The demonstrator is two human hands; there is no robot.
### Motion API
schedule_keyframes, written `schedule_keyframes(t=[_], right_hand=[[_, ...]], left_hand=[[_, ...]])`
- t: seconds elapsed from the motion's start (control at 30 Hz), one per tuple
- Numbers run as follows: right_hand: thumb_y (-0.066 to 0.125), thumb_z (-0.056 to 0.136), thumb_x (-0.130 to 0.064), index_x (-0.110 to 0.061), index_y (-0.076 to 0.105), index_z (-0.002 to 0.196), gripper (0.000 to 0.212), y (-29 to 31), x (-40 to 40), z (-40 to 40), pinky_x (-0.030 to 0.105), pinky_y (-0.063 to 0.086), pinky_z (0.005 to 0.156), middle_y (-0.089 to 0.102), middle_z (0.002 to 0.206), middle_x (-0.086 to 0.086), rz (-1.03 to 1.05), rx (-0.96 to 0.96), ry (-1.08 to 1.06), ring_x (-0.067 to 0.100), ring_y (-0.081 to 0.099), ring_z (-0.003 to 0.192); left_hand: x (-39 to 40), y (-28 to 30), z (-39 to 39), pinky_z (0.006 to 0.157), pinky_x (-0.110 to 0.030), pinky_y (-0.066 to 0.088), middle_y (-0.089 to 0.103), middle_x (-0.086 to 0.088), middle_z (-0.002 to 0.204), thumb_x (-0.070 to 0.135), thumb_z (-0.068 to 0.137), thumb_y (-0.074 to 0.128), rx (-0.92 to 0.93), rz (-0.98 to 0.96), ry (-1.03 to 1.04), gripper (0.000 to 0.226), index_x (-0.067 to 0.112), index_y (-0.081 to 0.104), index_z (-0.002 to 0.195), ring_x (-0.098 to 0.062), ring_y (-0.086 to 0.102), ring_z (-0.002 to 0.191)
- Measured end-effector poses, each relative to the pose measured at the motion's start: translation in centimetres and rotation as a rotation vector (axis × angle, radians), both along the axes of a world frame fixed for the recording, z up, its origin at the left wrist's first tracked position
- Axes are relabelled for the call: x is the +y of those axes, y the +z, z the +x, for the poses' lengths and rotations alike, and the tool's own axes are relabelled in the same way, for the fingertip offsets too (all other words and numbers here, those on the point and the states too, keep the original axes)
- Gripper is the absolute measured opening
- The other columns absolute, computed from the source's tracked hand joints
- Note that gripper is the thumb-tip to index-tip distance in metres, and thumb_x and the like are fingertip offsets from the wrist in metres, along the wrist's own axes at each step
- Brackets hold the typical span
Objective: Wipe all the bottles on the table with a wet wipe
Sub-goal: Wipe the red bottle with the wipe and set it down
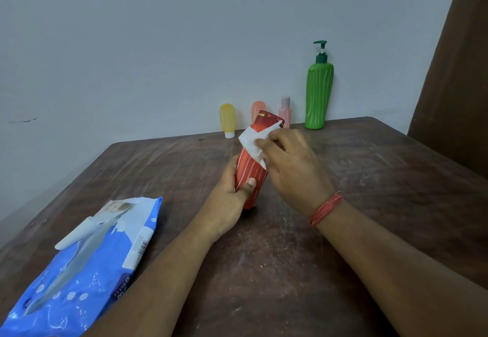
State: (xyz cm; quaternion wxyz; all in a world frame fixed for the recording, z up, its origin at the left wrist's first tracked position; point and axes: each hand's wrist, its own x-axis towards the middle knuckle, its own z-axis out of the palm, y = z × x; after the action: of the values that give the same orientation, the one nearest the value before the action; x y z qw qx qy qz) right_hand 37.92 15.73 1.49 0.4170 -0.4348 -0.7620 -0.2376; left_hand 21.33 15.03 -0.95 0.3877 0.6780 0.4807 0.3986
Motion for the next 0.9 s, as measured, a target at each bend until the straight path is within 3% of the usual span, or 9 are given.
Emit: schedule_keyframes(t=[0.1, 0.23, 0.3, 0.43, 0.5, 0.63, 0.77, 0.9], right_hand=[[0.067, 0.09, -0.016, -0.01, 0.069, 0.11, 0.021, 0.1, -0.1, 0.1, 0.031, 0.049, 0.078, 0.059, 0.102, 0.006, -0.01, 0.029, 0.04, 0.022, 0.052, 0.095], [0.062, 0.09, -0.007, -0.005, 0.067, 0.101, 0.012, 0.7, 0.5, 1.4, 0.026, 0.044, 0.081, 0.059, 0.101, 0.01, 0.076, 0.254, -0.024, 0.022, 0.053, 0.095], [0.061, 0.091, -0.006, -0.005, 0.066, 0.104, 0.014, 0.9, 0.4, 1.8, 0.024, 0.041, 0.084, 0.059, 0.105, 0.011, 0.091, 0.322, -0.059, 0.022, 0.051, 0.099], [0.068, 0.088, -0.006, -0.007, 0.068, 0.112, 0.024, 0.0, 0.1, 0.7, 0.035, 0.05, 0.087, 0.061, 0.113, 0.008, -0.005, 0.018, 0.009, 0.026, 0.052, 0.105], [0.07, 0.086, -0.006, -0.008, 0.068, 0.114, 0.028, 0.0, 0.5, 0.7, 0.038, 0.052, 0.085, 0.062, 0.114, 0.007, -0.002, -0.064, 0.015, 0.026, 0.053, 0.105], [0.068, 0.086, -0.002, -0.007, 0.066, 0.111, 0.026, 0.5, 0.7, 1.1, 0.041, 0.055, 0.076, 0.06, 0.106, 0.01, 0.018, 0.1, -0.084, 0.026, 0.054, 0.098], [0.068, 0.081, -0.003, -0.009, 0.065, 0.114, 0.034, -0.1, 0.4, 0.3, 0.036, 0.053, 0.065, 0.057, 0.102, 0.009, 0.016, -0.102, -0.021, 0.026, 0.051, 0.092], [0.066, 0.084, 0.0, -0.006, 0.061, 0.124, 0.041, 0.2, 0.9, 0.9, 0.041, 0.056, 0.069, 0.055, 0.106, 0.012, 0.013, 0.076, -0.144, 0.028, 0.052, 0.095]], left_hand=[[-0.1, 0.0, 0.0, 0.095, -0.024, 0.038, 0.042, 0.016, 0.136, 0.036, 0.103, 0.051, -0.005, 0.005, -0.007, 0.06, 0.04, 0.019, 0.153, -0.008, 0.043, 0.125], [0.1, -0.1, 0.1, 0.094, -0.025, 0.038, 0.04, 0.015, 0.136, 0.039, 0.102, 0.05, 0.047, 0.011, -0.016, 0.063, 0.039, 0.015, 0.154, -0.009, 0.042, 0.124], [0.2, -0.2, 0.1, 0.086, -0.019, 0.04, 0.04, 0.014, 0.137, 0.04, 0.102, 0.05, 0.049, 0.008, -0.01, 0.062, 0.04, 0.015, 0.154, -0.009, 0.044, 0.123], [0.1, -0.1, 0.0, 0.082, -0.014, 0.038, 0.044, 0.021, 0.127, 0.039, 0.102, 0.051, 0.036, 0.02, -0.013, 0.06, 0.04, 0.019, 0.153, 0.001, 0.049, 0.111], [-0.1, 0.0, 0.0, 0.085, -0.016, 0.038, 0.043, 0.019, 0.13, 0.038, 0.102, 0.051, 0.018, 0.011, -0.006, 0.061, 0.039, 0.019, 0.154, 0.0, 0.047, 0.114], [0.0, 0.1, 0.1, 0.083, -0.013, 0.037, 0.041, 0.018, 0.131, 0.038, 0.103, 0.051, 0.047, 0.011, -0.011, 0.06, 0.039, 0.018, 0.153, -0.005, 0.043, 0.119], [0.0, 0.2, 0.1, 0.103, -0.031, 0.04, 0.043, 0.013, 0.138, 0.039, 0.102, 0.051, 0.012, -0.004, -0.001, 0.061, 0.038, 0.019, 0.154, -0.012, 0.044, 0.127], [0.0, 0.1, 0.1, 0.104, -0.033, 0.04, 0.041, 0.013, 0.138, 0.039, 0.102, 0.051, 0.052, 0.006, -0.011, 0.061, 0.039, 0.018, 0.153, -0.012, 0.044, 0.127]])
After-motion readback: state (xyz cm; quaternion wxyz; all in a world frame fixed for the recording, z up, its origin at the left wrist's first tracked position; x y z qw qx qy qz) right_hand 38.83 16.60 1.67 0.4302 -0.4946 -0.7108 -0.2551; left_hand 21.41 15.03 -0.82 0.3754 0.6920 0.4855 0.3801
